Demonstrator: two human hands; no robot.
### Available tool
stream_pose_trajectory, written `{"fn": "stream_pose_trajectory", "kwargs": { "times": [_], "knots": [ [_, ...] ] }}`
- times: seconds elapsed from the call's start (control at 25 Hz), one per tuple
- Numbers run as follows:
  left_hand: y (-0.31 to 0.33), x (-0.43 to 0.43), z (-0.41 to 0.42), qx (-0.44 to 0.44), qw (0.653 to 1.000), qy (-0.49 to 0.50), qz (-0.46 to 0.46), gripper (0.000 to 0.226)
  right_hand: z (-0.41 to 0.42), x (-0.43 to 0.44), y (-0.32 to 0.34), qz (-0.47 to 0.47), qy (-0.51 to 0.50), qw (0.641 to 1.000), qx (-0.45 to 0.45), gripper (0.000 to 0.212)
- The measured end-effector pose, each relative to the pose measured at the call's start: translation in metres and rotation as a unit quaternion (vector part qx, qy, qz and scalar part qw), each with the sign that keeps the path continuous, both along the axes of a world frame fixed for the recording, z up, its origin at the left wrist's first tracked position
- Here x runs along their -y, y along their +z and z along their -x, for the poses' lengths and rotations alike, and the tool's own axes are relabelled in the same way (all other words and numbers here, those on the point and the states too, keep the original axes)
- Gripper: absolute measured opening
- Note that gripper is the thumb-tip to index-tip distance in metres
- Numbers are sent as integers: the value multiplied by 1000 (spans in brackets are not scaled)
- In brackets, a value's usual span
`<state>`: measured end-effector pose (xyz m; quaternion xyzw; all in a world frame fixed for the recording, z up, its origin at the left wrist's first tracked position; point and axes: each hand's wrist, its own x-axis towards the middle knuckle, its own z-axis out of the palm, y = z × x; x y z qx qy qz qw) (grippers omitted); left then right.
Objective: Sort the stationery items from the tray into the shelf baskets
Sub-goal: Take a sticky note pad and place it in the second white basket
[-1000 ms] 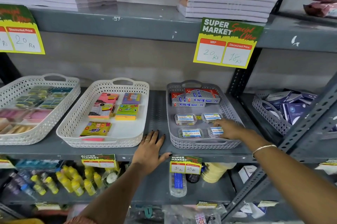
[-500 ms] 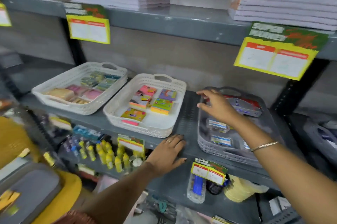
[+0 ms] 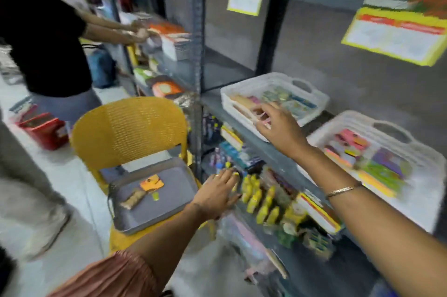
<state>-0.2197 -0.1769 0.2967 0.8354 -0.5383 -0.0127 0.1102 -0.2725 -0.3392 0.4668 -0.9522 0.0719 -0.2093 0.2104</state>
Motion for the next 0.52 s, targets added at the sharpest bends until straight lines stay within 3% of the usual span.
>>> {"fn": "stream_pose_trajectory", "kwargs": {
  "times": [0.28, 0.52],
  "knots": [
    [-100, -147, -147, -72, 982, 160, -75, 60, -183, -98, -115, -12, 58, 985, -164, 31],
    [-182, -209, -178, -130, 951, 233, -155, 78, -258, -139, -245, -1, 124, 942, -312, 40]
  ]
}}
